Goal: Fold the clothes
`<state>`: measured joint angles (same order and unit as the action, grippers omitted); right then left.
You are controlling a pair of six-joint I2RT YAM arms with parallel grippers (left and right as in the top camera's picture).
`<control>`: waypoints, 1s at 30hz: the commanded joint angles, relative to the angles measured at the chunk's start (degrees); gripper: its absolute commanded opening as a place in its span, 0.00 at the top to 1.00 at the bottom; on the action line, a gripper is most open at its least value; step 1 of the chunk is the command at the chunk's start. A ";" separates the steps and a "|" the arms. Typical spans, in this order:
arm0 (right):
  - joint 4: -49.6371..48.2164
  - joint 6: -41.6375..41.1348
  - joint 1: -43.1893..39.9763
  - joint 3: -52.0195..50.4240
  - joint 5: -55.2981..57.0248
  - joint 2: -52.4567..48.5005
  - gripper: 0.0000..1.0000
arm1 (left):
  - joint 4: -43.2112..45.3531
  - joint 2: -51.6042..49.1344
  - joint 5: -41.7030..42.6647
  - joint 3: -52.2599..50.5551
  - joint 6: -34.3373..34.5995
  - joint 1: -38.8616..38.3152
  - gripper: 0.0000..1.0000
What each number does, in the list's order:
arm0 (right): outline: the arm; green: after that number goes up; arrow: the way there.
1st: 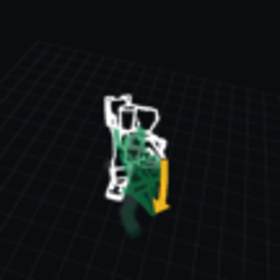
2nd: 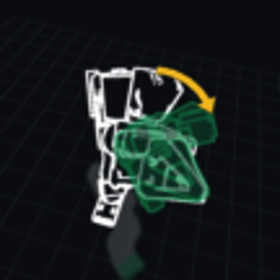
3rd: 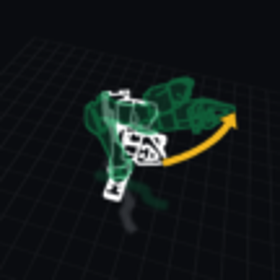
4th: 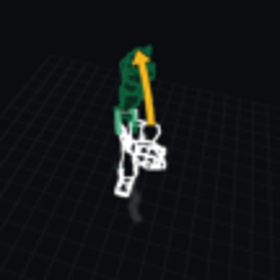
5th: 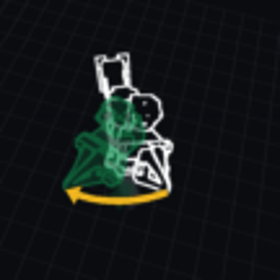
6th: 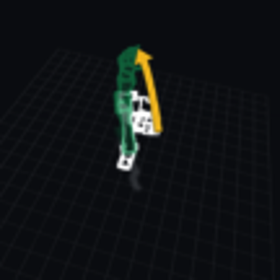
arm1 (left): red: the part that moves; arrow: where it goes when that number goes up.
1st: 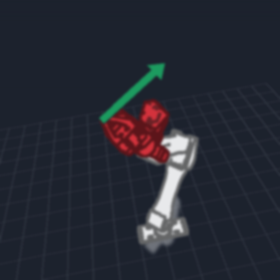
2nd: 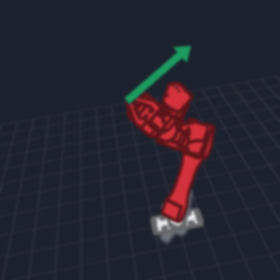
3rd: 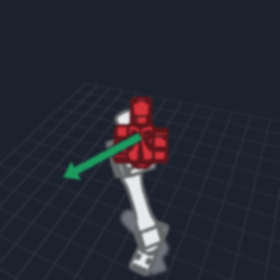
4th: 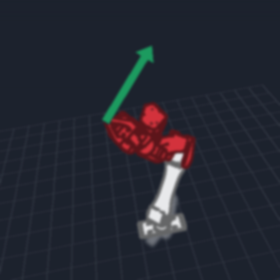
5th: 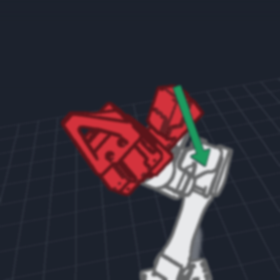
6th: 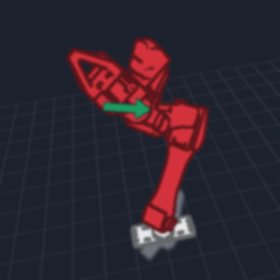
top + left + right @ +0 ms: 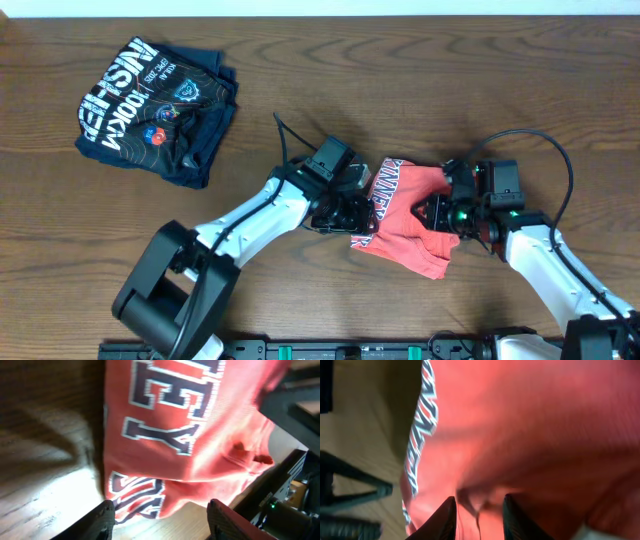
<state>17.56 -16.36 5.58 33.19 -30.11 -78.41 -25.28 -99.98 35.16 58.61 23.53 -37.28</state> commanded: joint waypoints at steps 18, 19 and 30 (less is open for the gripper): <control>19.34 7.89 -5.20 13.79 11.26 4.22 0.99 | -5.73 0.00 -10.40 -0.02 -1.44 -5.38 0.34; 19.30 7.89 -5.20 13.86 11.26 4.26 0.99 | -5.40 0.00 -10.38 -0.02 -1.44 -5.66 0.34; 21.29 3.96 -5.20 13.84 20.48 3.74 0.86 | 1.90 0.00 -10.67 -0.04 -3.37 -11.08 0.29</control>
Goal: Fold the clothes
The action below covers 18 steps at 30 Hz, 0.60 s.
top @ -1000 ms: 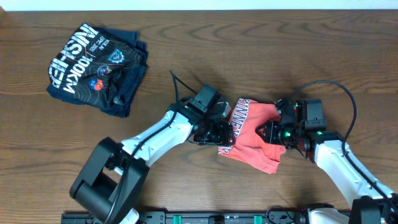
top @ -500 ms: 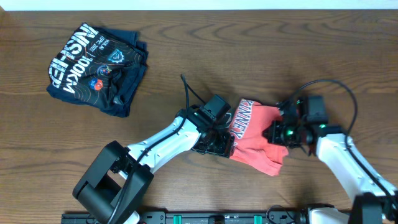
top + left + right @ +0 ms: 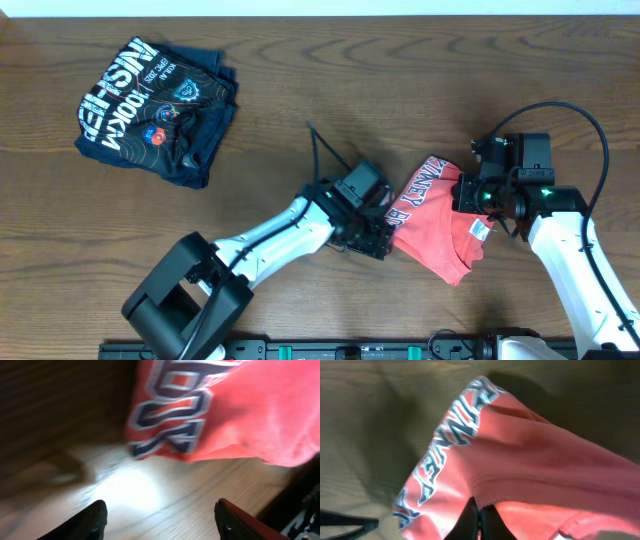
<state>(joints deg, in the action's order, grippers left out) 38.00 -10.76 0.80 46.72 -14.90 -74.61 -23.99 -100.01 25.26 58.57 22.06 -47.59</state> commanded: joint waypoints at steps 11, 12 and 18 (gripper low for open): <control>10.82 -1.60 -3.58 0.31 -3.39 -0.02 0.89 | 4.92 -0.20 -7.93 -0.02 -3.02 -0.66 0.39; 12.17 0.33 -3.43 0.28 -5.79 -0.02 0.83 | 5.44 -0.46 -7.80 -0.02 -3.08 -0.72 0.41; 14.47 1.84 -1.57 -4.63 -7.28 -0.02 0.76 | 7.06 -3.87 -4.94 -0.02 -4.24 -0.70 0.48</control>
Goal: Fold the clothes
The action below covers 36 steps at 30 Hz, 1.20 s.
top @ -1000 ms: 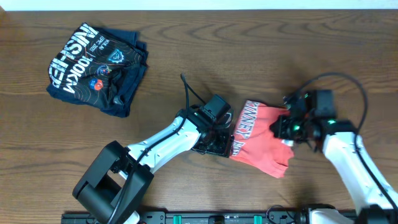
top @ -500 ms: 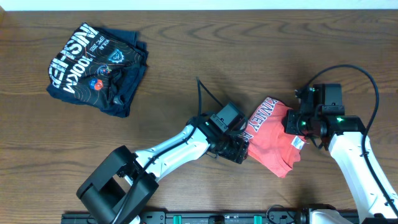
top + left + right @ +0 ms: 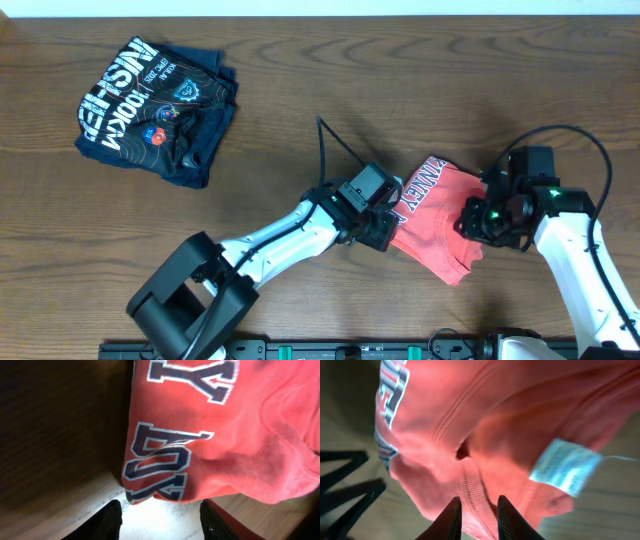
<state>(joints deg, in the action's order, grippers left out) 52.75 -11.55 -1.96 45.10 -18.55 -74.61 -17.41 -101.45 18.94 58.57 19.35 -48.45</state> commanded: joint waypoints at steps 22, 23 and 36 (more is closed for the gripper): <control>1.46 1.33 0.31 -4.00 4.98 0.61 0.99 | -1.31 -3.28 5.07 0.00 -3.04 5.20 0.91; 1.40 1.31 0.31 -4.00 4.98 0.61 0.96 | -1.66 -3.28 5.07 0.00 -3.04 5.53 0.90; -8.24 5.75 0.52 -11.04 -8.61 0.35 0.67 | -1.38 -3.28 5.07 0.00 -3.04 5.79 0.57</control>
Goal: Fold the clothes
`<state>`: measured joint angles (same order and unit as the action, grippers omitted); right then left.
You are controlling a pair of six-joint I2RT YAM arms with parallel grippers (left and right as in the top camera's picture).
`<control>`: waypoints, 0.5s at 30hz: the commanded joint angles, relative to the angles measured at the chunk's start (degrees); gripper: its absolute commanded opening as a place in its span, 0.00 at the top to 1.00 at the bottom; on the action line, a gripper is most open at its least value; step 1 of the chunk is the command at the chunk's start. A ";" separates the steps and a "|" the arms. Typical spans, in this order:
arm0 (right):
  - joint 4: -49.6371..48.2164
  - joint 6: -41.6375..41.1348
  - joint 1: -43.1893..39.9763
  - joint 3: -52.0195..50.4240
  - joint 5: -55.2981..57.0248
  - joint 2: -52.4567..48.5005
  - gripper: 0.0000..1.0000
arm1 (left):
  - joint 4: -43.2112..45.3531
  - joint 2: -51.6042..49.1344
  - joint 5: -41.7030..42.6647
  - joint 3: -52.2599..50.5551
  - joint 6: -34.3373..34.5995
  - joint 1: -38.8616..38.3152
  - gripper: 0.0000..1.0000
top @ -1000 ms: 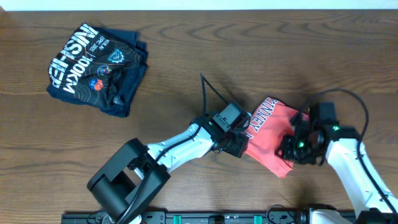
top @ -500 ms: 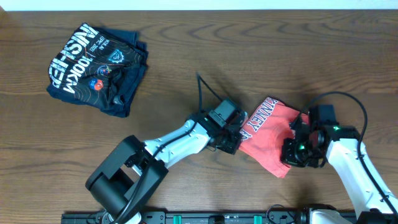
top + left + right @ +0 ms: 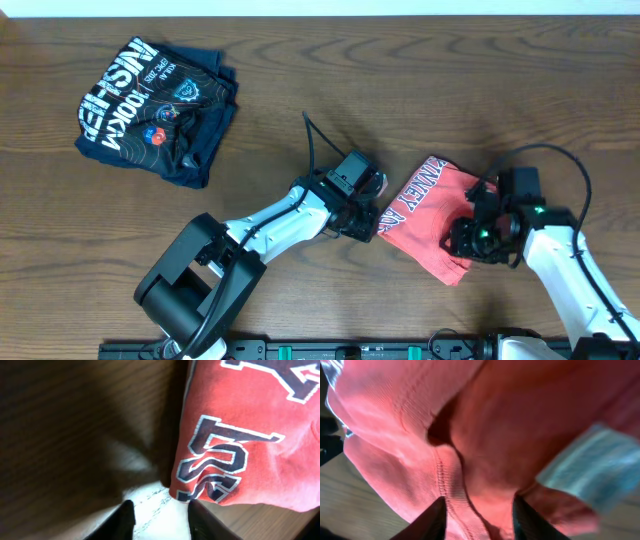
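A red shirt (image 3: 428,212) with navy and white lettering lies crumpled right of the table's middle. My left gripper (image 3: 362,218) sits at its left edge, low over the wood. In the left wrist view the left gripper (image 3: 162,521) is open with bare table between its fingers, and the shirt's lettered corner (image 3: 220,467) lies just beyond them. My right gripper (image 3: 468,238) is on the shirt's lower right part. In the right wrist view the right gripper (image 3: 480,521) is open and spread over red fabric with a ribbed seam (image 3: 451,487). A pale blue label (image 3: 590,460) shows to the right.
A folded navy shirt (image 3: 155,95) with white print lies at the far left of the dark wooden table (image 3: 300,60). The left arm (image 3: 270,222) stretches across the table's front middle. Black cables loop above both wrists.
My left gripper has shifted a little left, so the shirt's corner now lies off its right finger. My right gripper has moved down and left on the shirt, jaws spread wider.
The red shirt first lay bunched in the middle between both open grippers. Then the right gripper was shut on a fold, and the shirt sat further right. Then the right gripper was open again on the shirt. Now both grippers are open at the shirt's opposite edges.
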<state>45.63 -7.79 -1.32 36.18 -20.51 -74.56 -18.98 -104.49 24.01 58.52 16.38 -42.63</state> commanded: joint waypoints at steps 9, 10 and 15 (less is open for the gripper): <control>-0.52 2.49 -0.28 -0.09 -6.51 1.86 0.99 | 0.98 -0.24 0.00 0.04 -0.09 -0.02 0.54; 0.66 1.38 -0.28 0.92 -4.48 2.29 0.99 | 1.38 -0.24 0.00 0.04 -0.09 -0.04 0.54; 6.93 -3.56 -0.26 5.11 7.89 3.34 0.99 | 2.05 -0.24 0.72 0.04 -0.09 -0.20 0.53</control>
<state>51.33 -8.40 -1.32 38.59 -20.14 -72.29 -17.10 -104.49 24.03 58.52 16.62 -42.68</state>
